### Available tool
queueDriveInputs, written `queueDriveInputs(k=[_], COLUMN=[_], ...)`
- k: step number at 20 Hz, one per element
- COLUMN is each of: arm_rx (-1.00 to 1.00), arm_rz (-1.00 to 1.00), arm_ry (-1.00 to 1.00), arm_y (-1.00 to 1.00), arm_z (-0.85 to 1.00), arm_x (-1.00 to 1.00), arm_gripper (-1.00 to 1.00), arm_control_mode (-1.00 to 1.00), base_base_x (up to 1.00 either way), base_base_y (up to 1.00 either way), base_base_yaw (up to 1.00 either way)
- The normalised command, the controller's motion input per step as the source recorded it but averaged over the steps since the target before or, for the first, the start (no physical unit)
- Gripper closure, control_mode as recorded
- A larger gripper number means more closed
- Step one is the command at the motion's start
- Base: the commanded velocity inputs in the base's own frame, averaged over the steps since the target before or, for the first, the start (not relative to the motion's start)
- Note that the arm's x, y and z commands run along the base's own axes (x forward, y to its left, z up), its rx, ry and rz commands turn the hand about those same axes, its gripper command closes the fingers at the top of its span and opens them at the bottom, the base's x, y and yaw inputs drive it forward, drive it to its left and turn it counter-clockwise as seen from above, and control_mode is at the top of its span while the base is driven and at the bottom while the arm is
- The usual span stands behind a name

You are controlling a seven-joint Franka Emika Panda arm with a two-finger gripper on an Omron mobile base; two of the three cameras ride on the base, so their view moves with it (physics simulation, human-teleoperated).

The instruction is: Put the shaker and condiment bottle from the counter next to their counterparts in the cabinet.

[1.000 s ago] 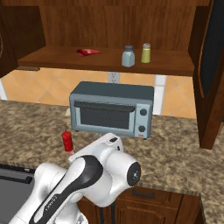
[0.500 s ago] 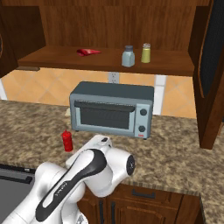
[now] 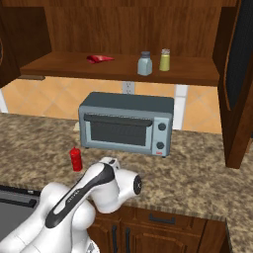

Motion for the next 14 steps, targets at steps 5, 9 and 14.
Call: queueDriveInputs(k=[5,9,14], arm_rx=[0.0,0.0,0.0], arm_rz=[0.01,0.0,0.0], arm_ry=[0.0,0.0,0.01], arm_y=[0.07,0.12,0.35], arm_z=[-0.17,-0.24,-0.54], arm_x=[0.55,0.1,0.49], arm_gripper=[-1.0,-1.0,-1.0], arm_control_mode=[-1.0,-1.0,-1.0], base_base_x=[0.0,0.0,0.0], base_base_y=[0.0,0.0,0.0], base_base_yaw=[0.0,0.0,0.0])
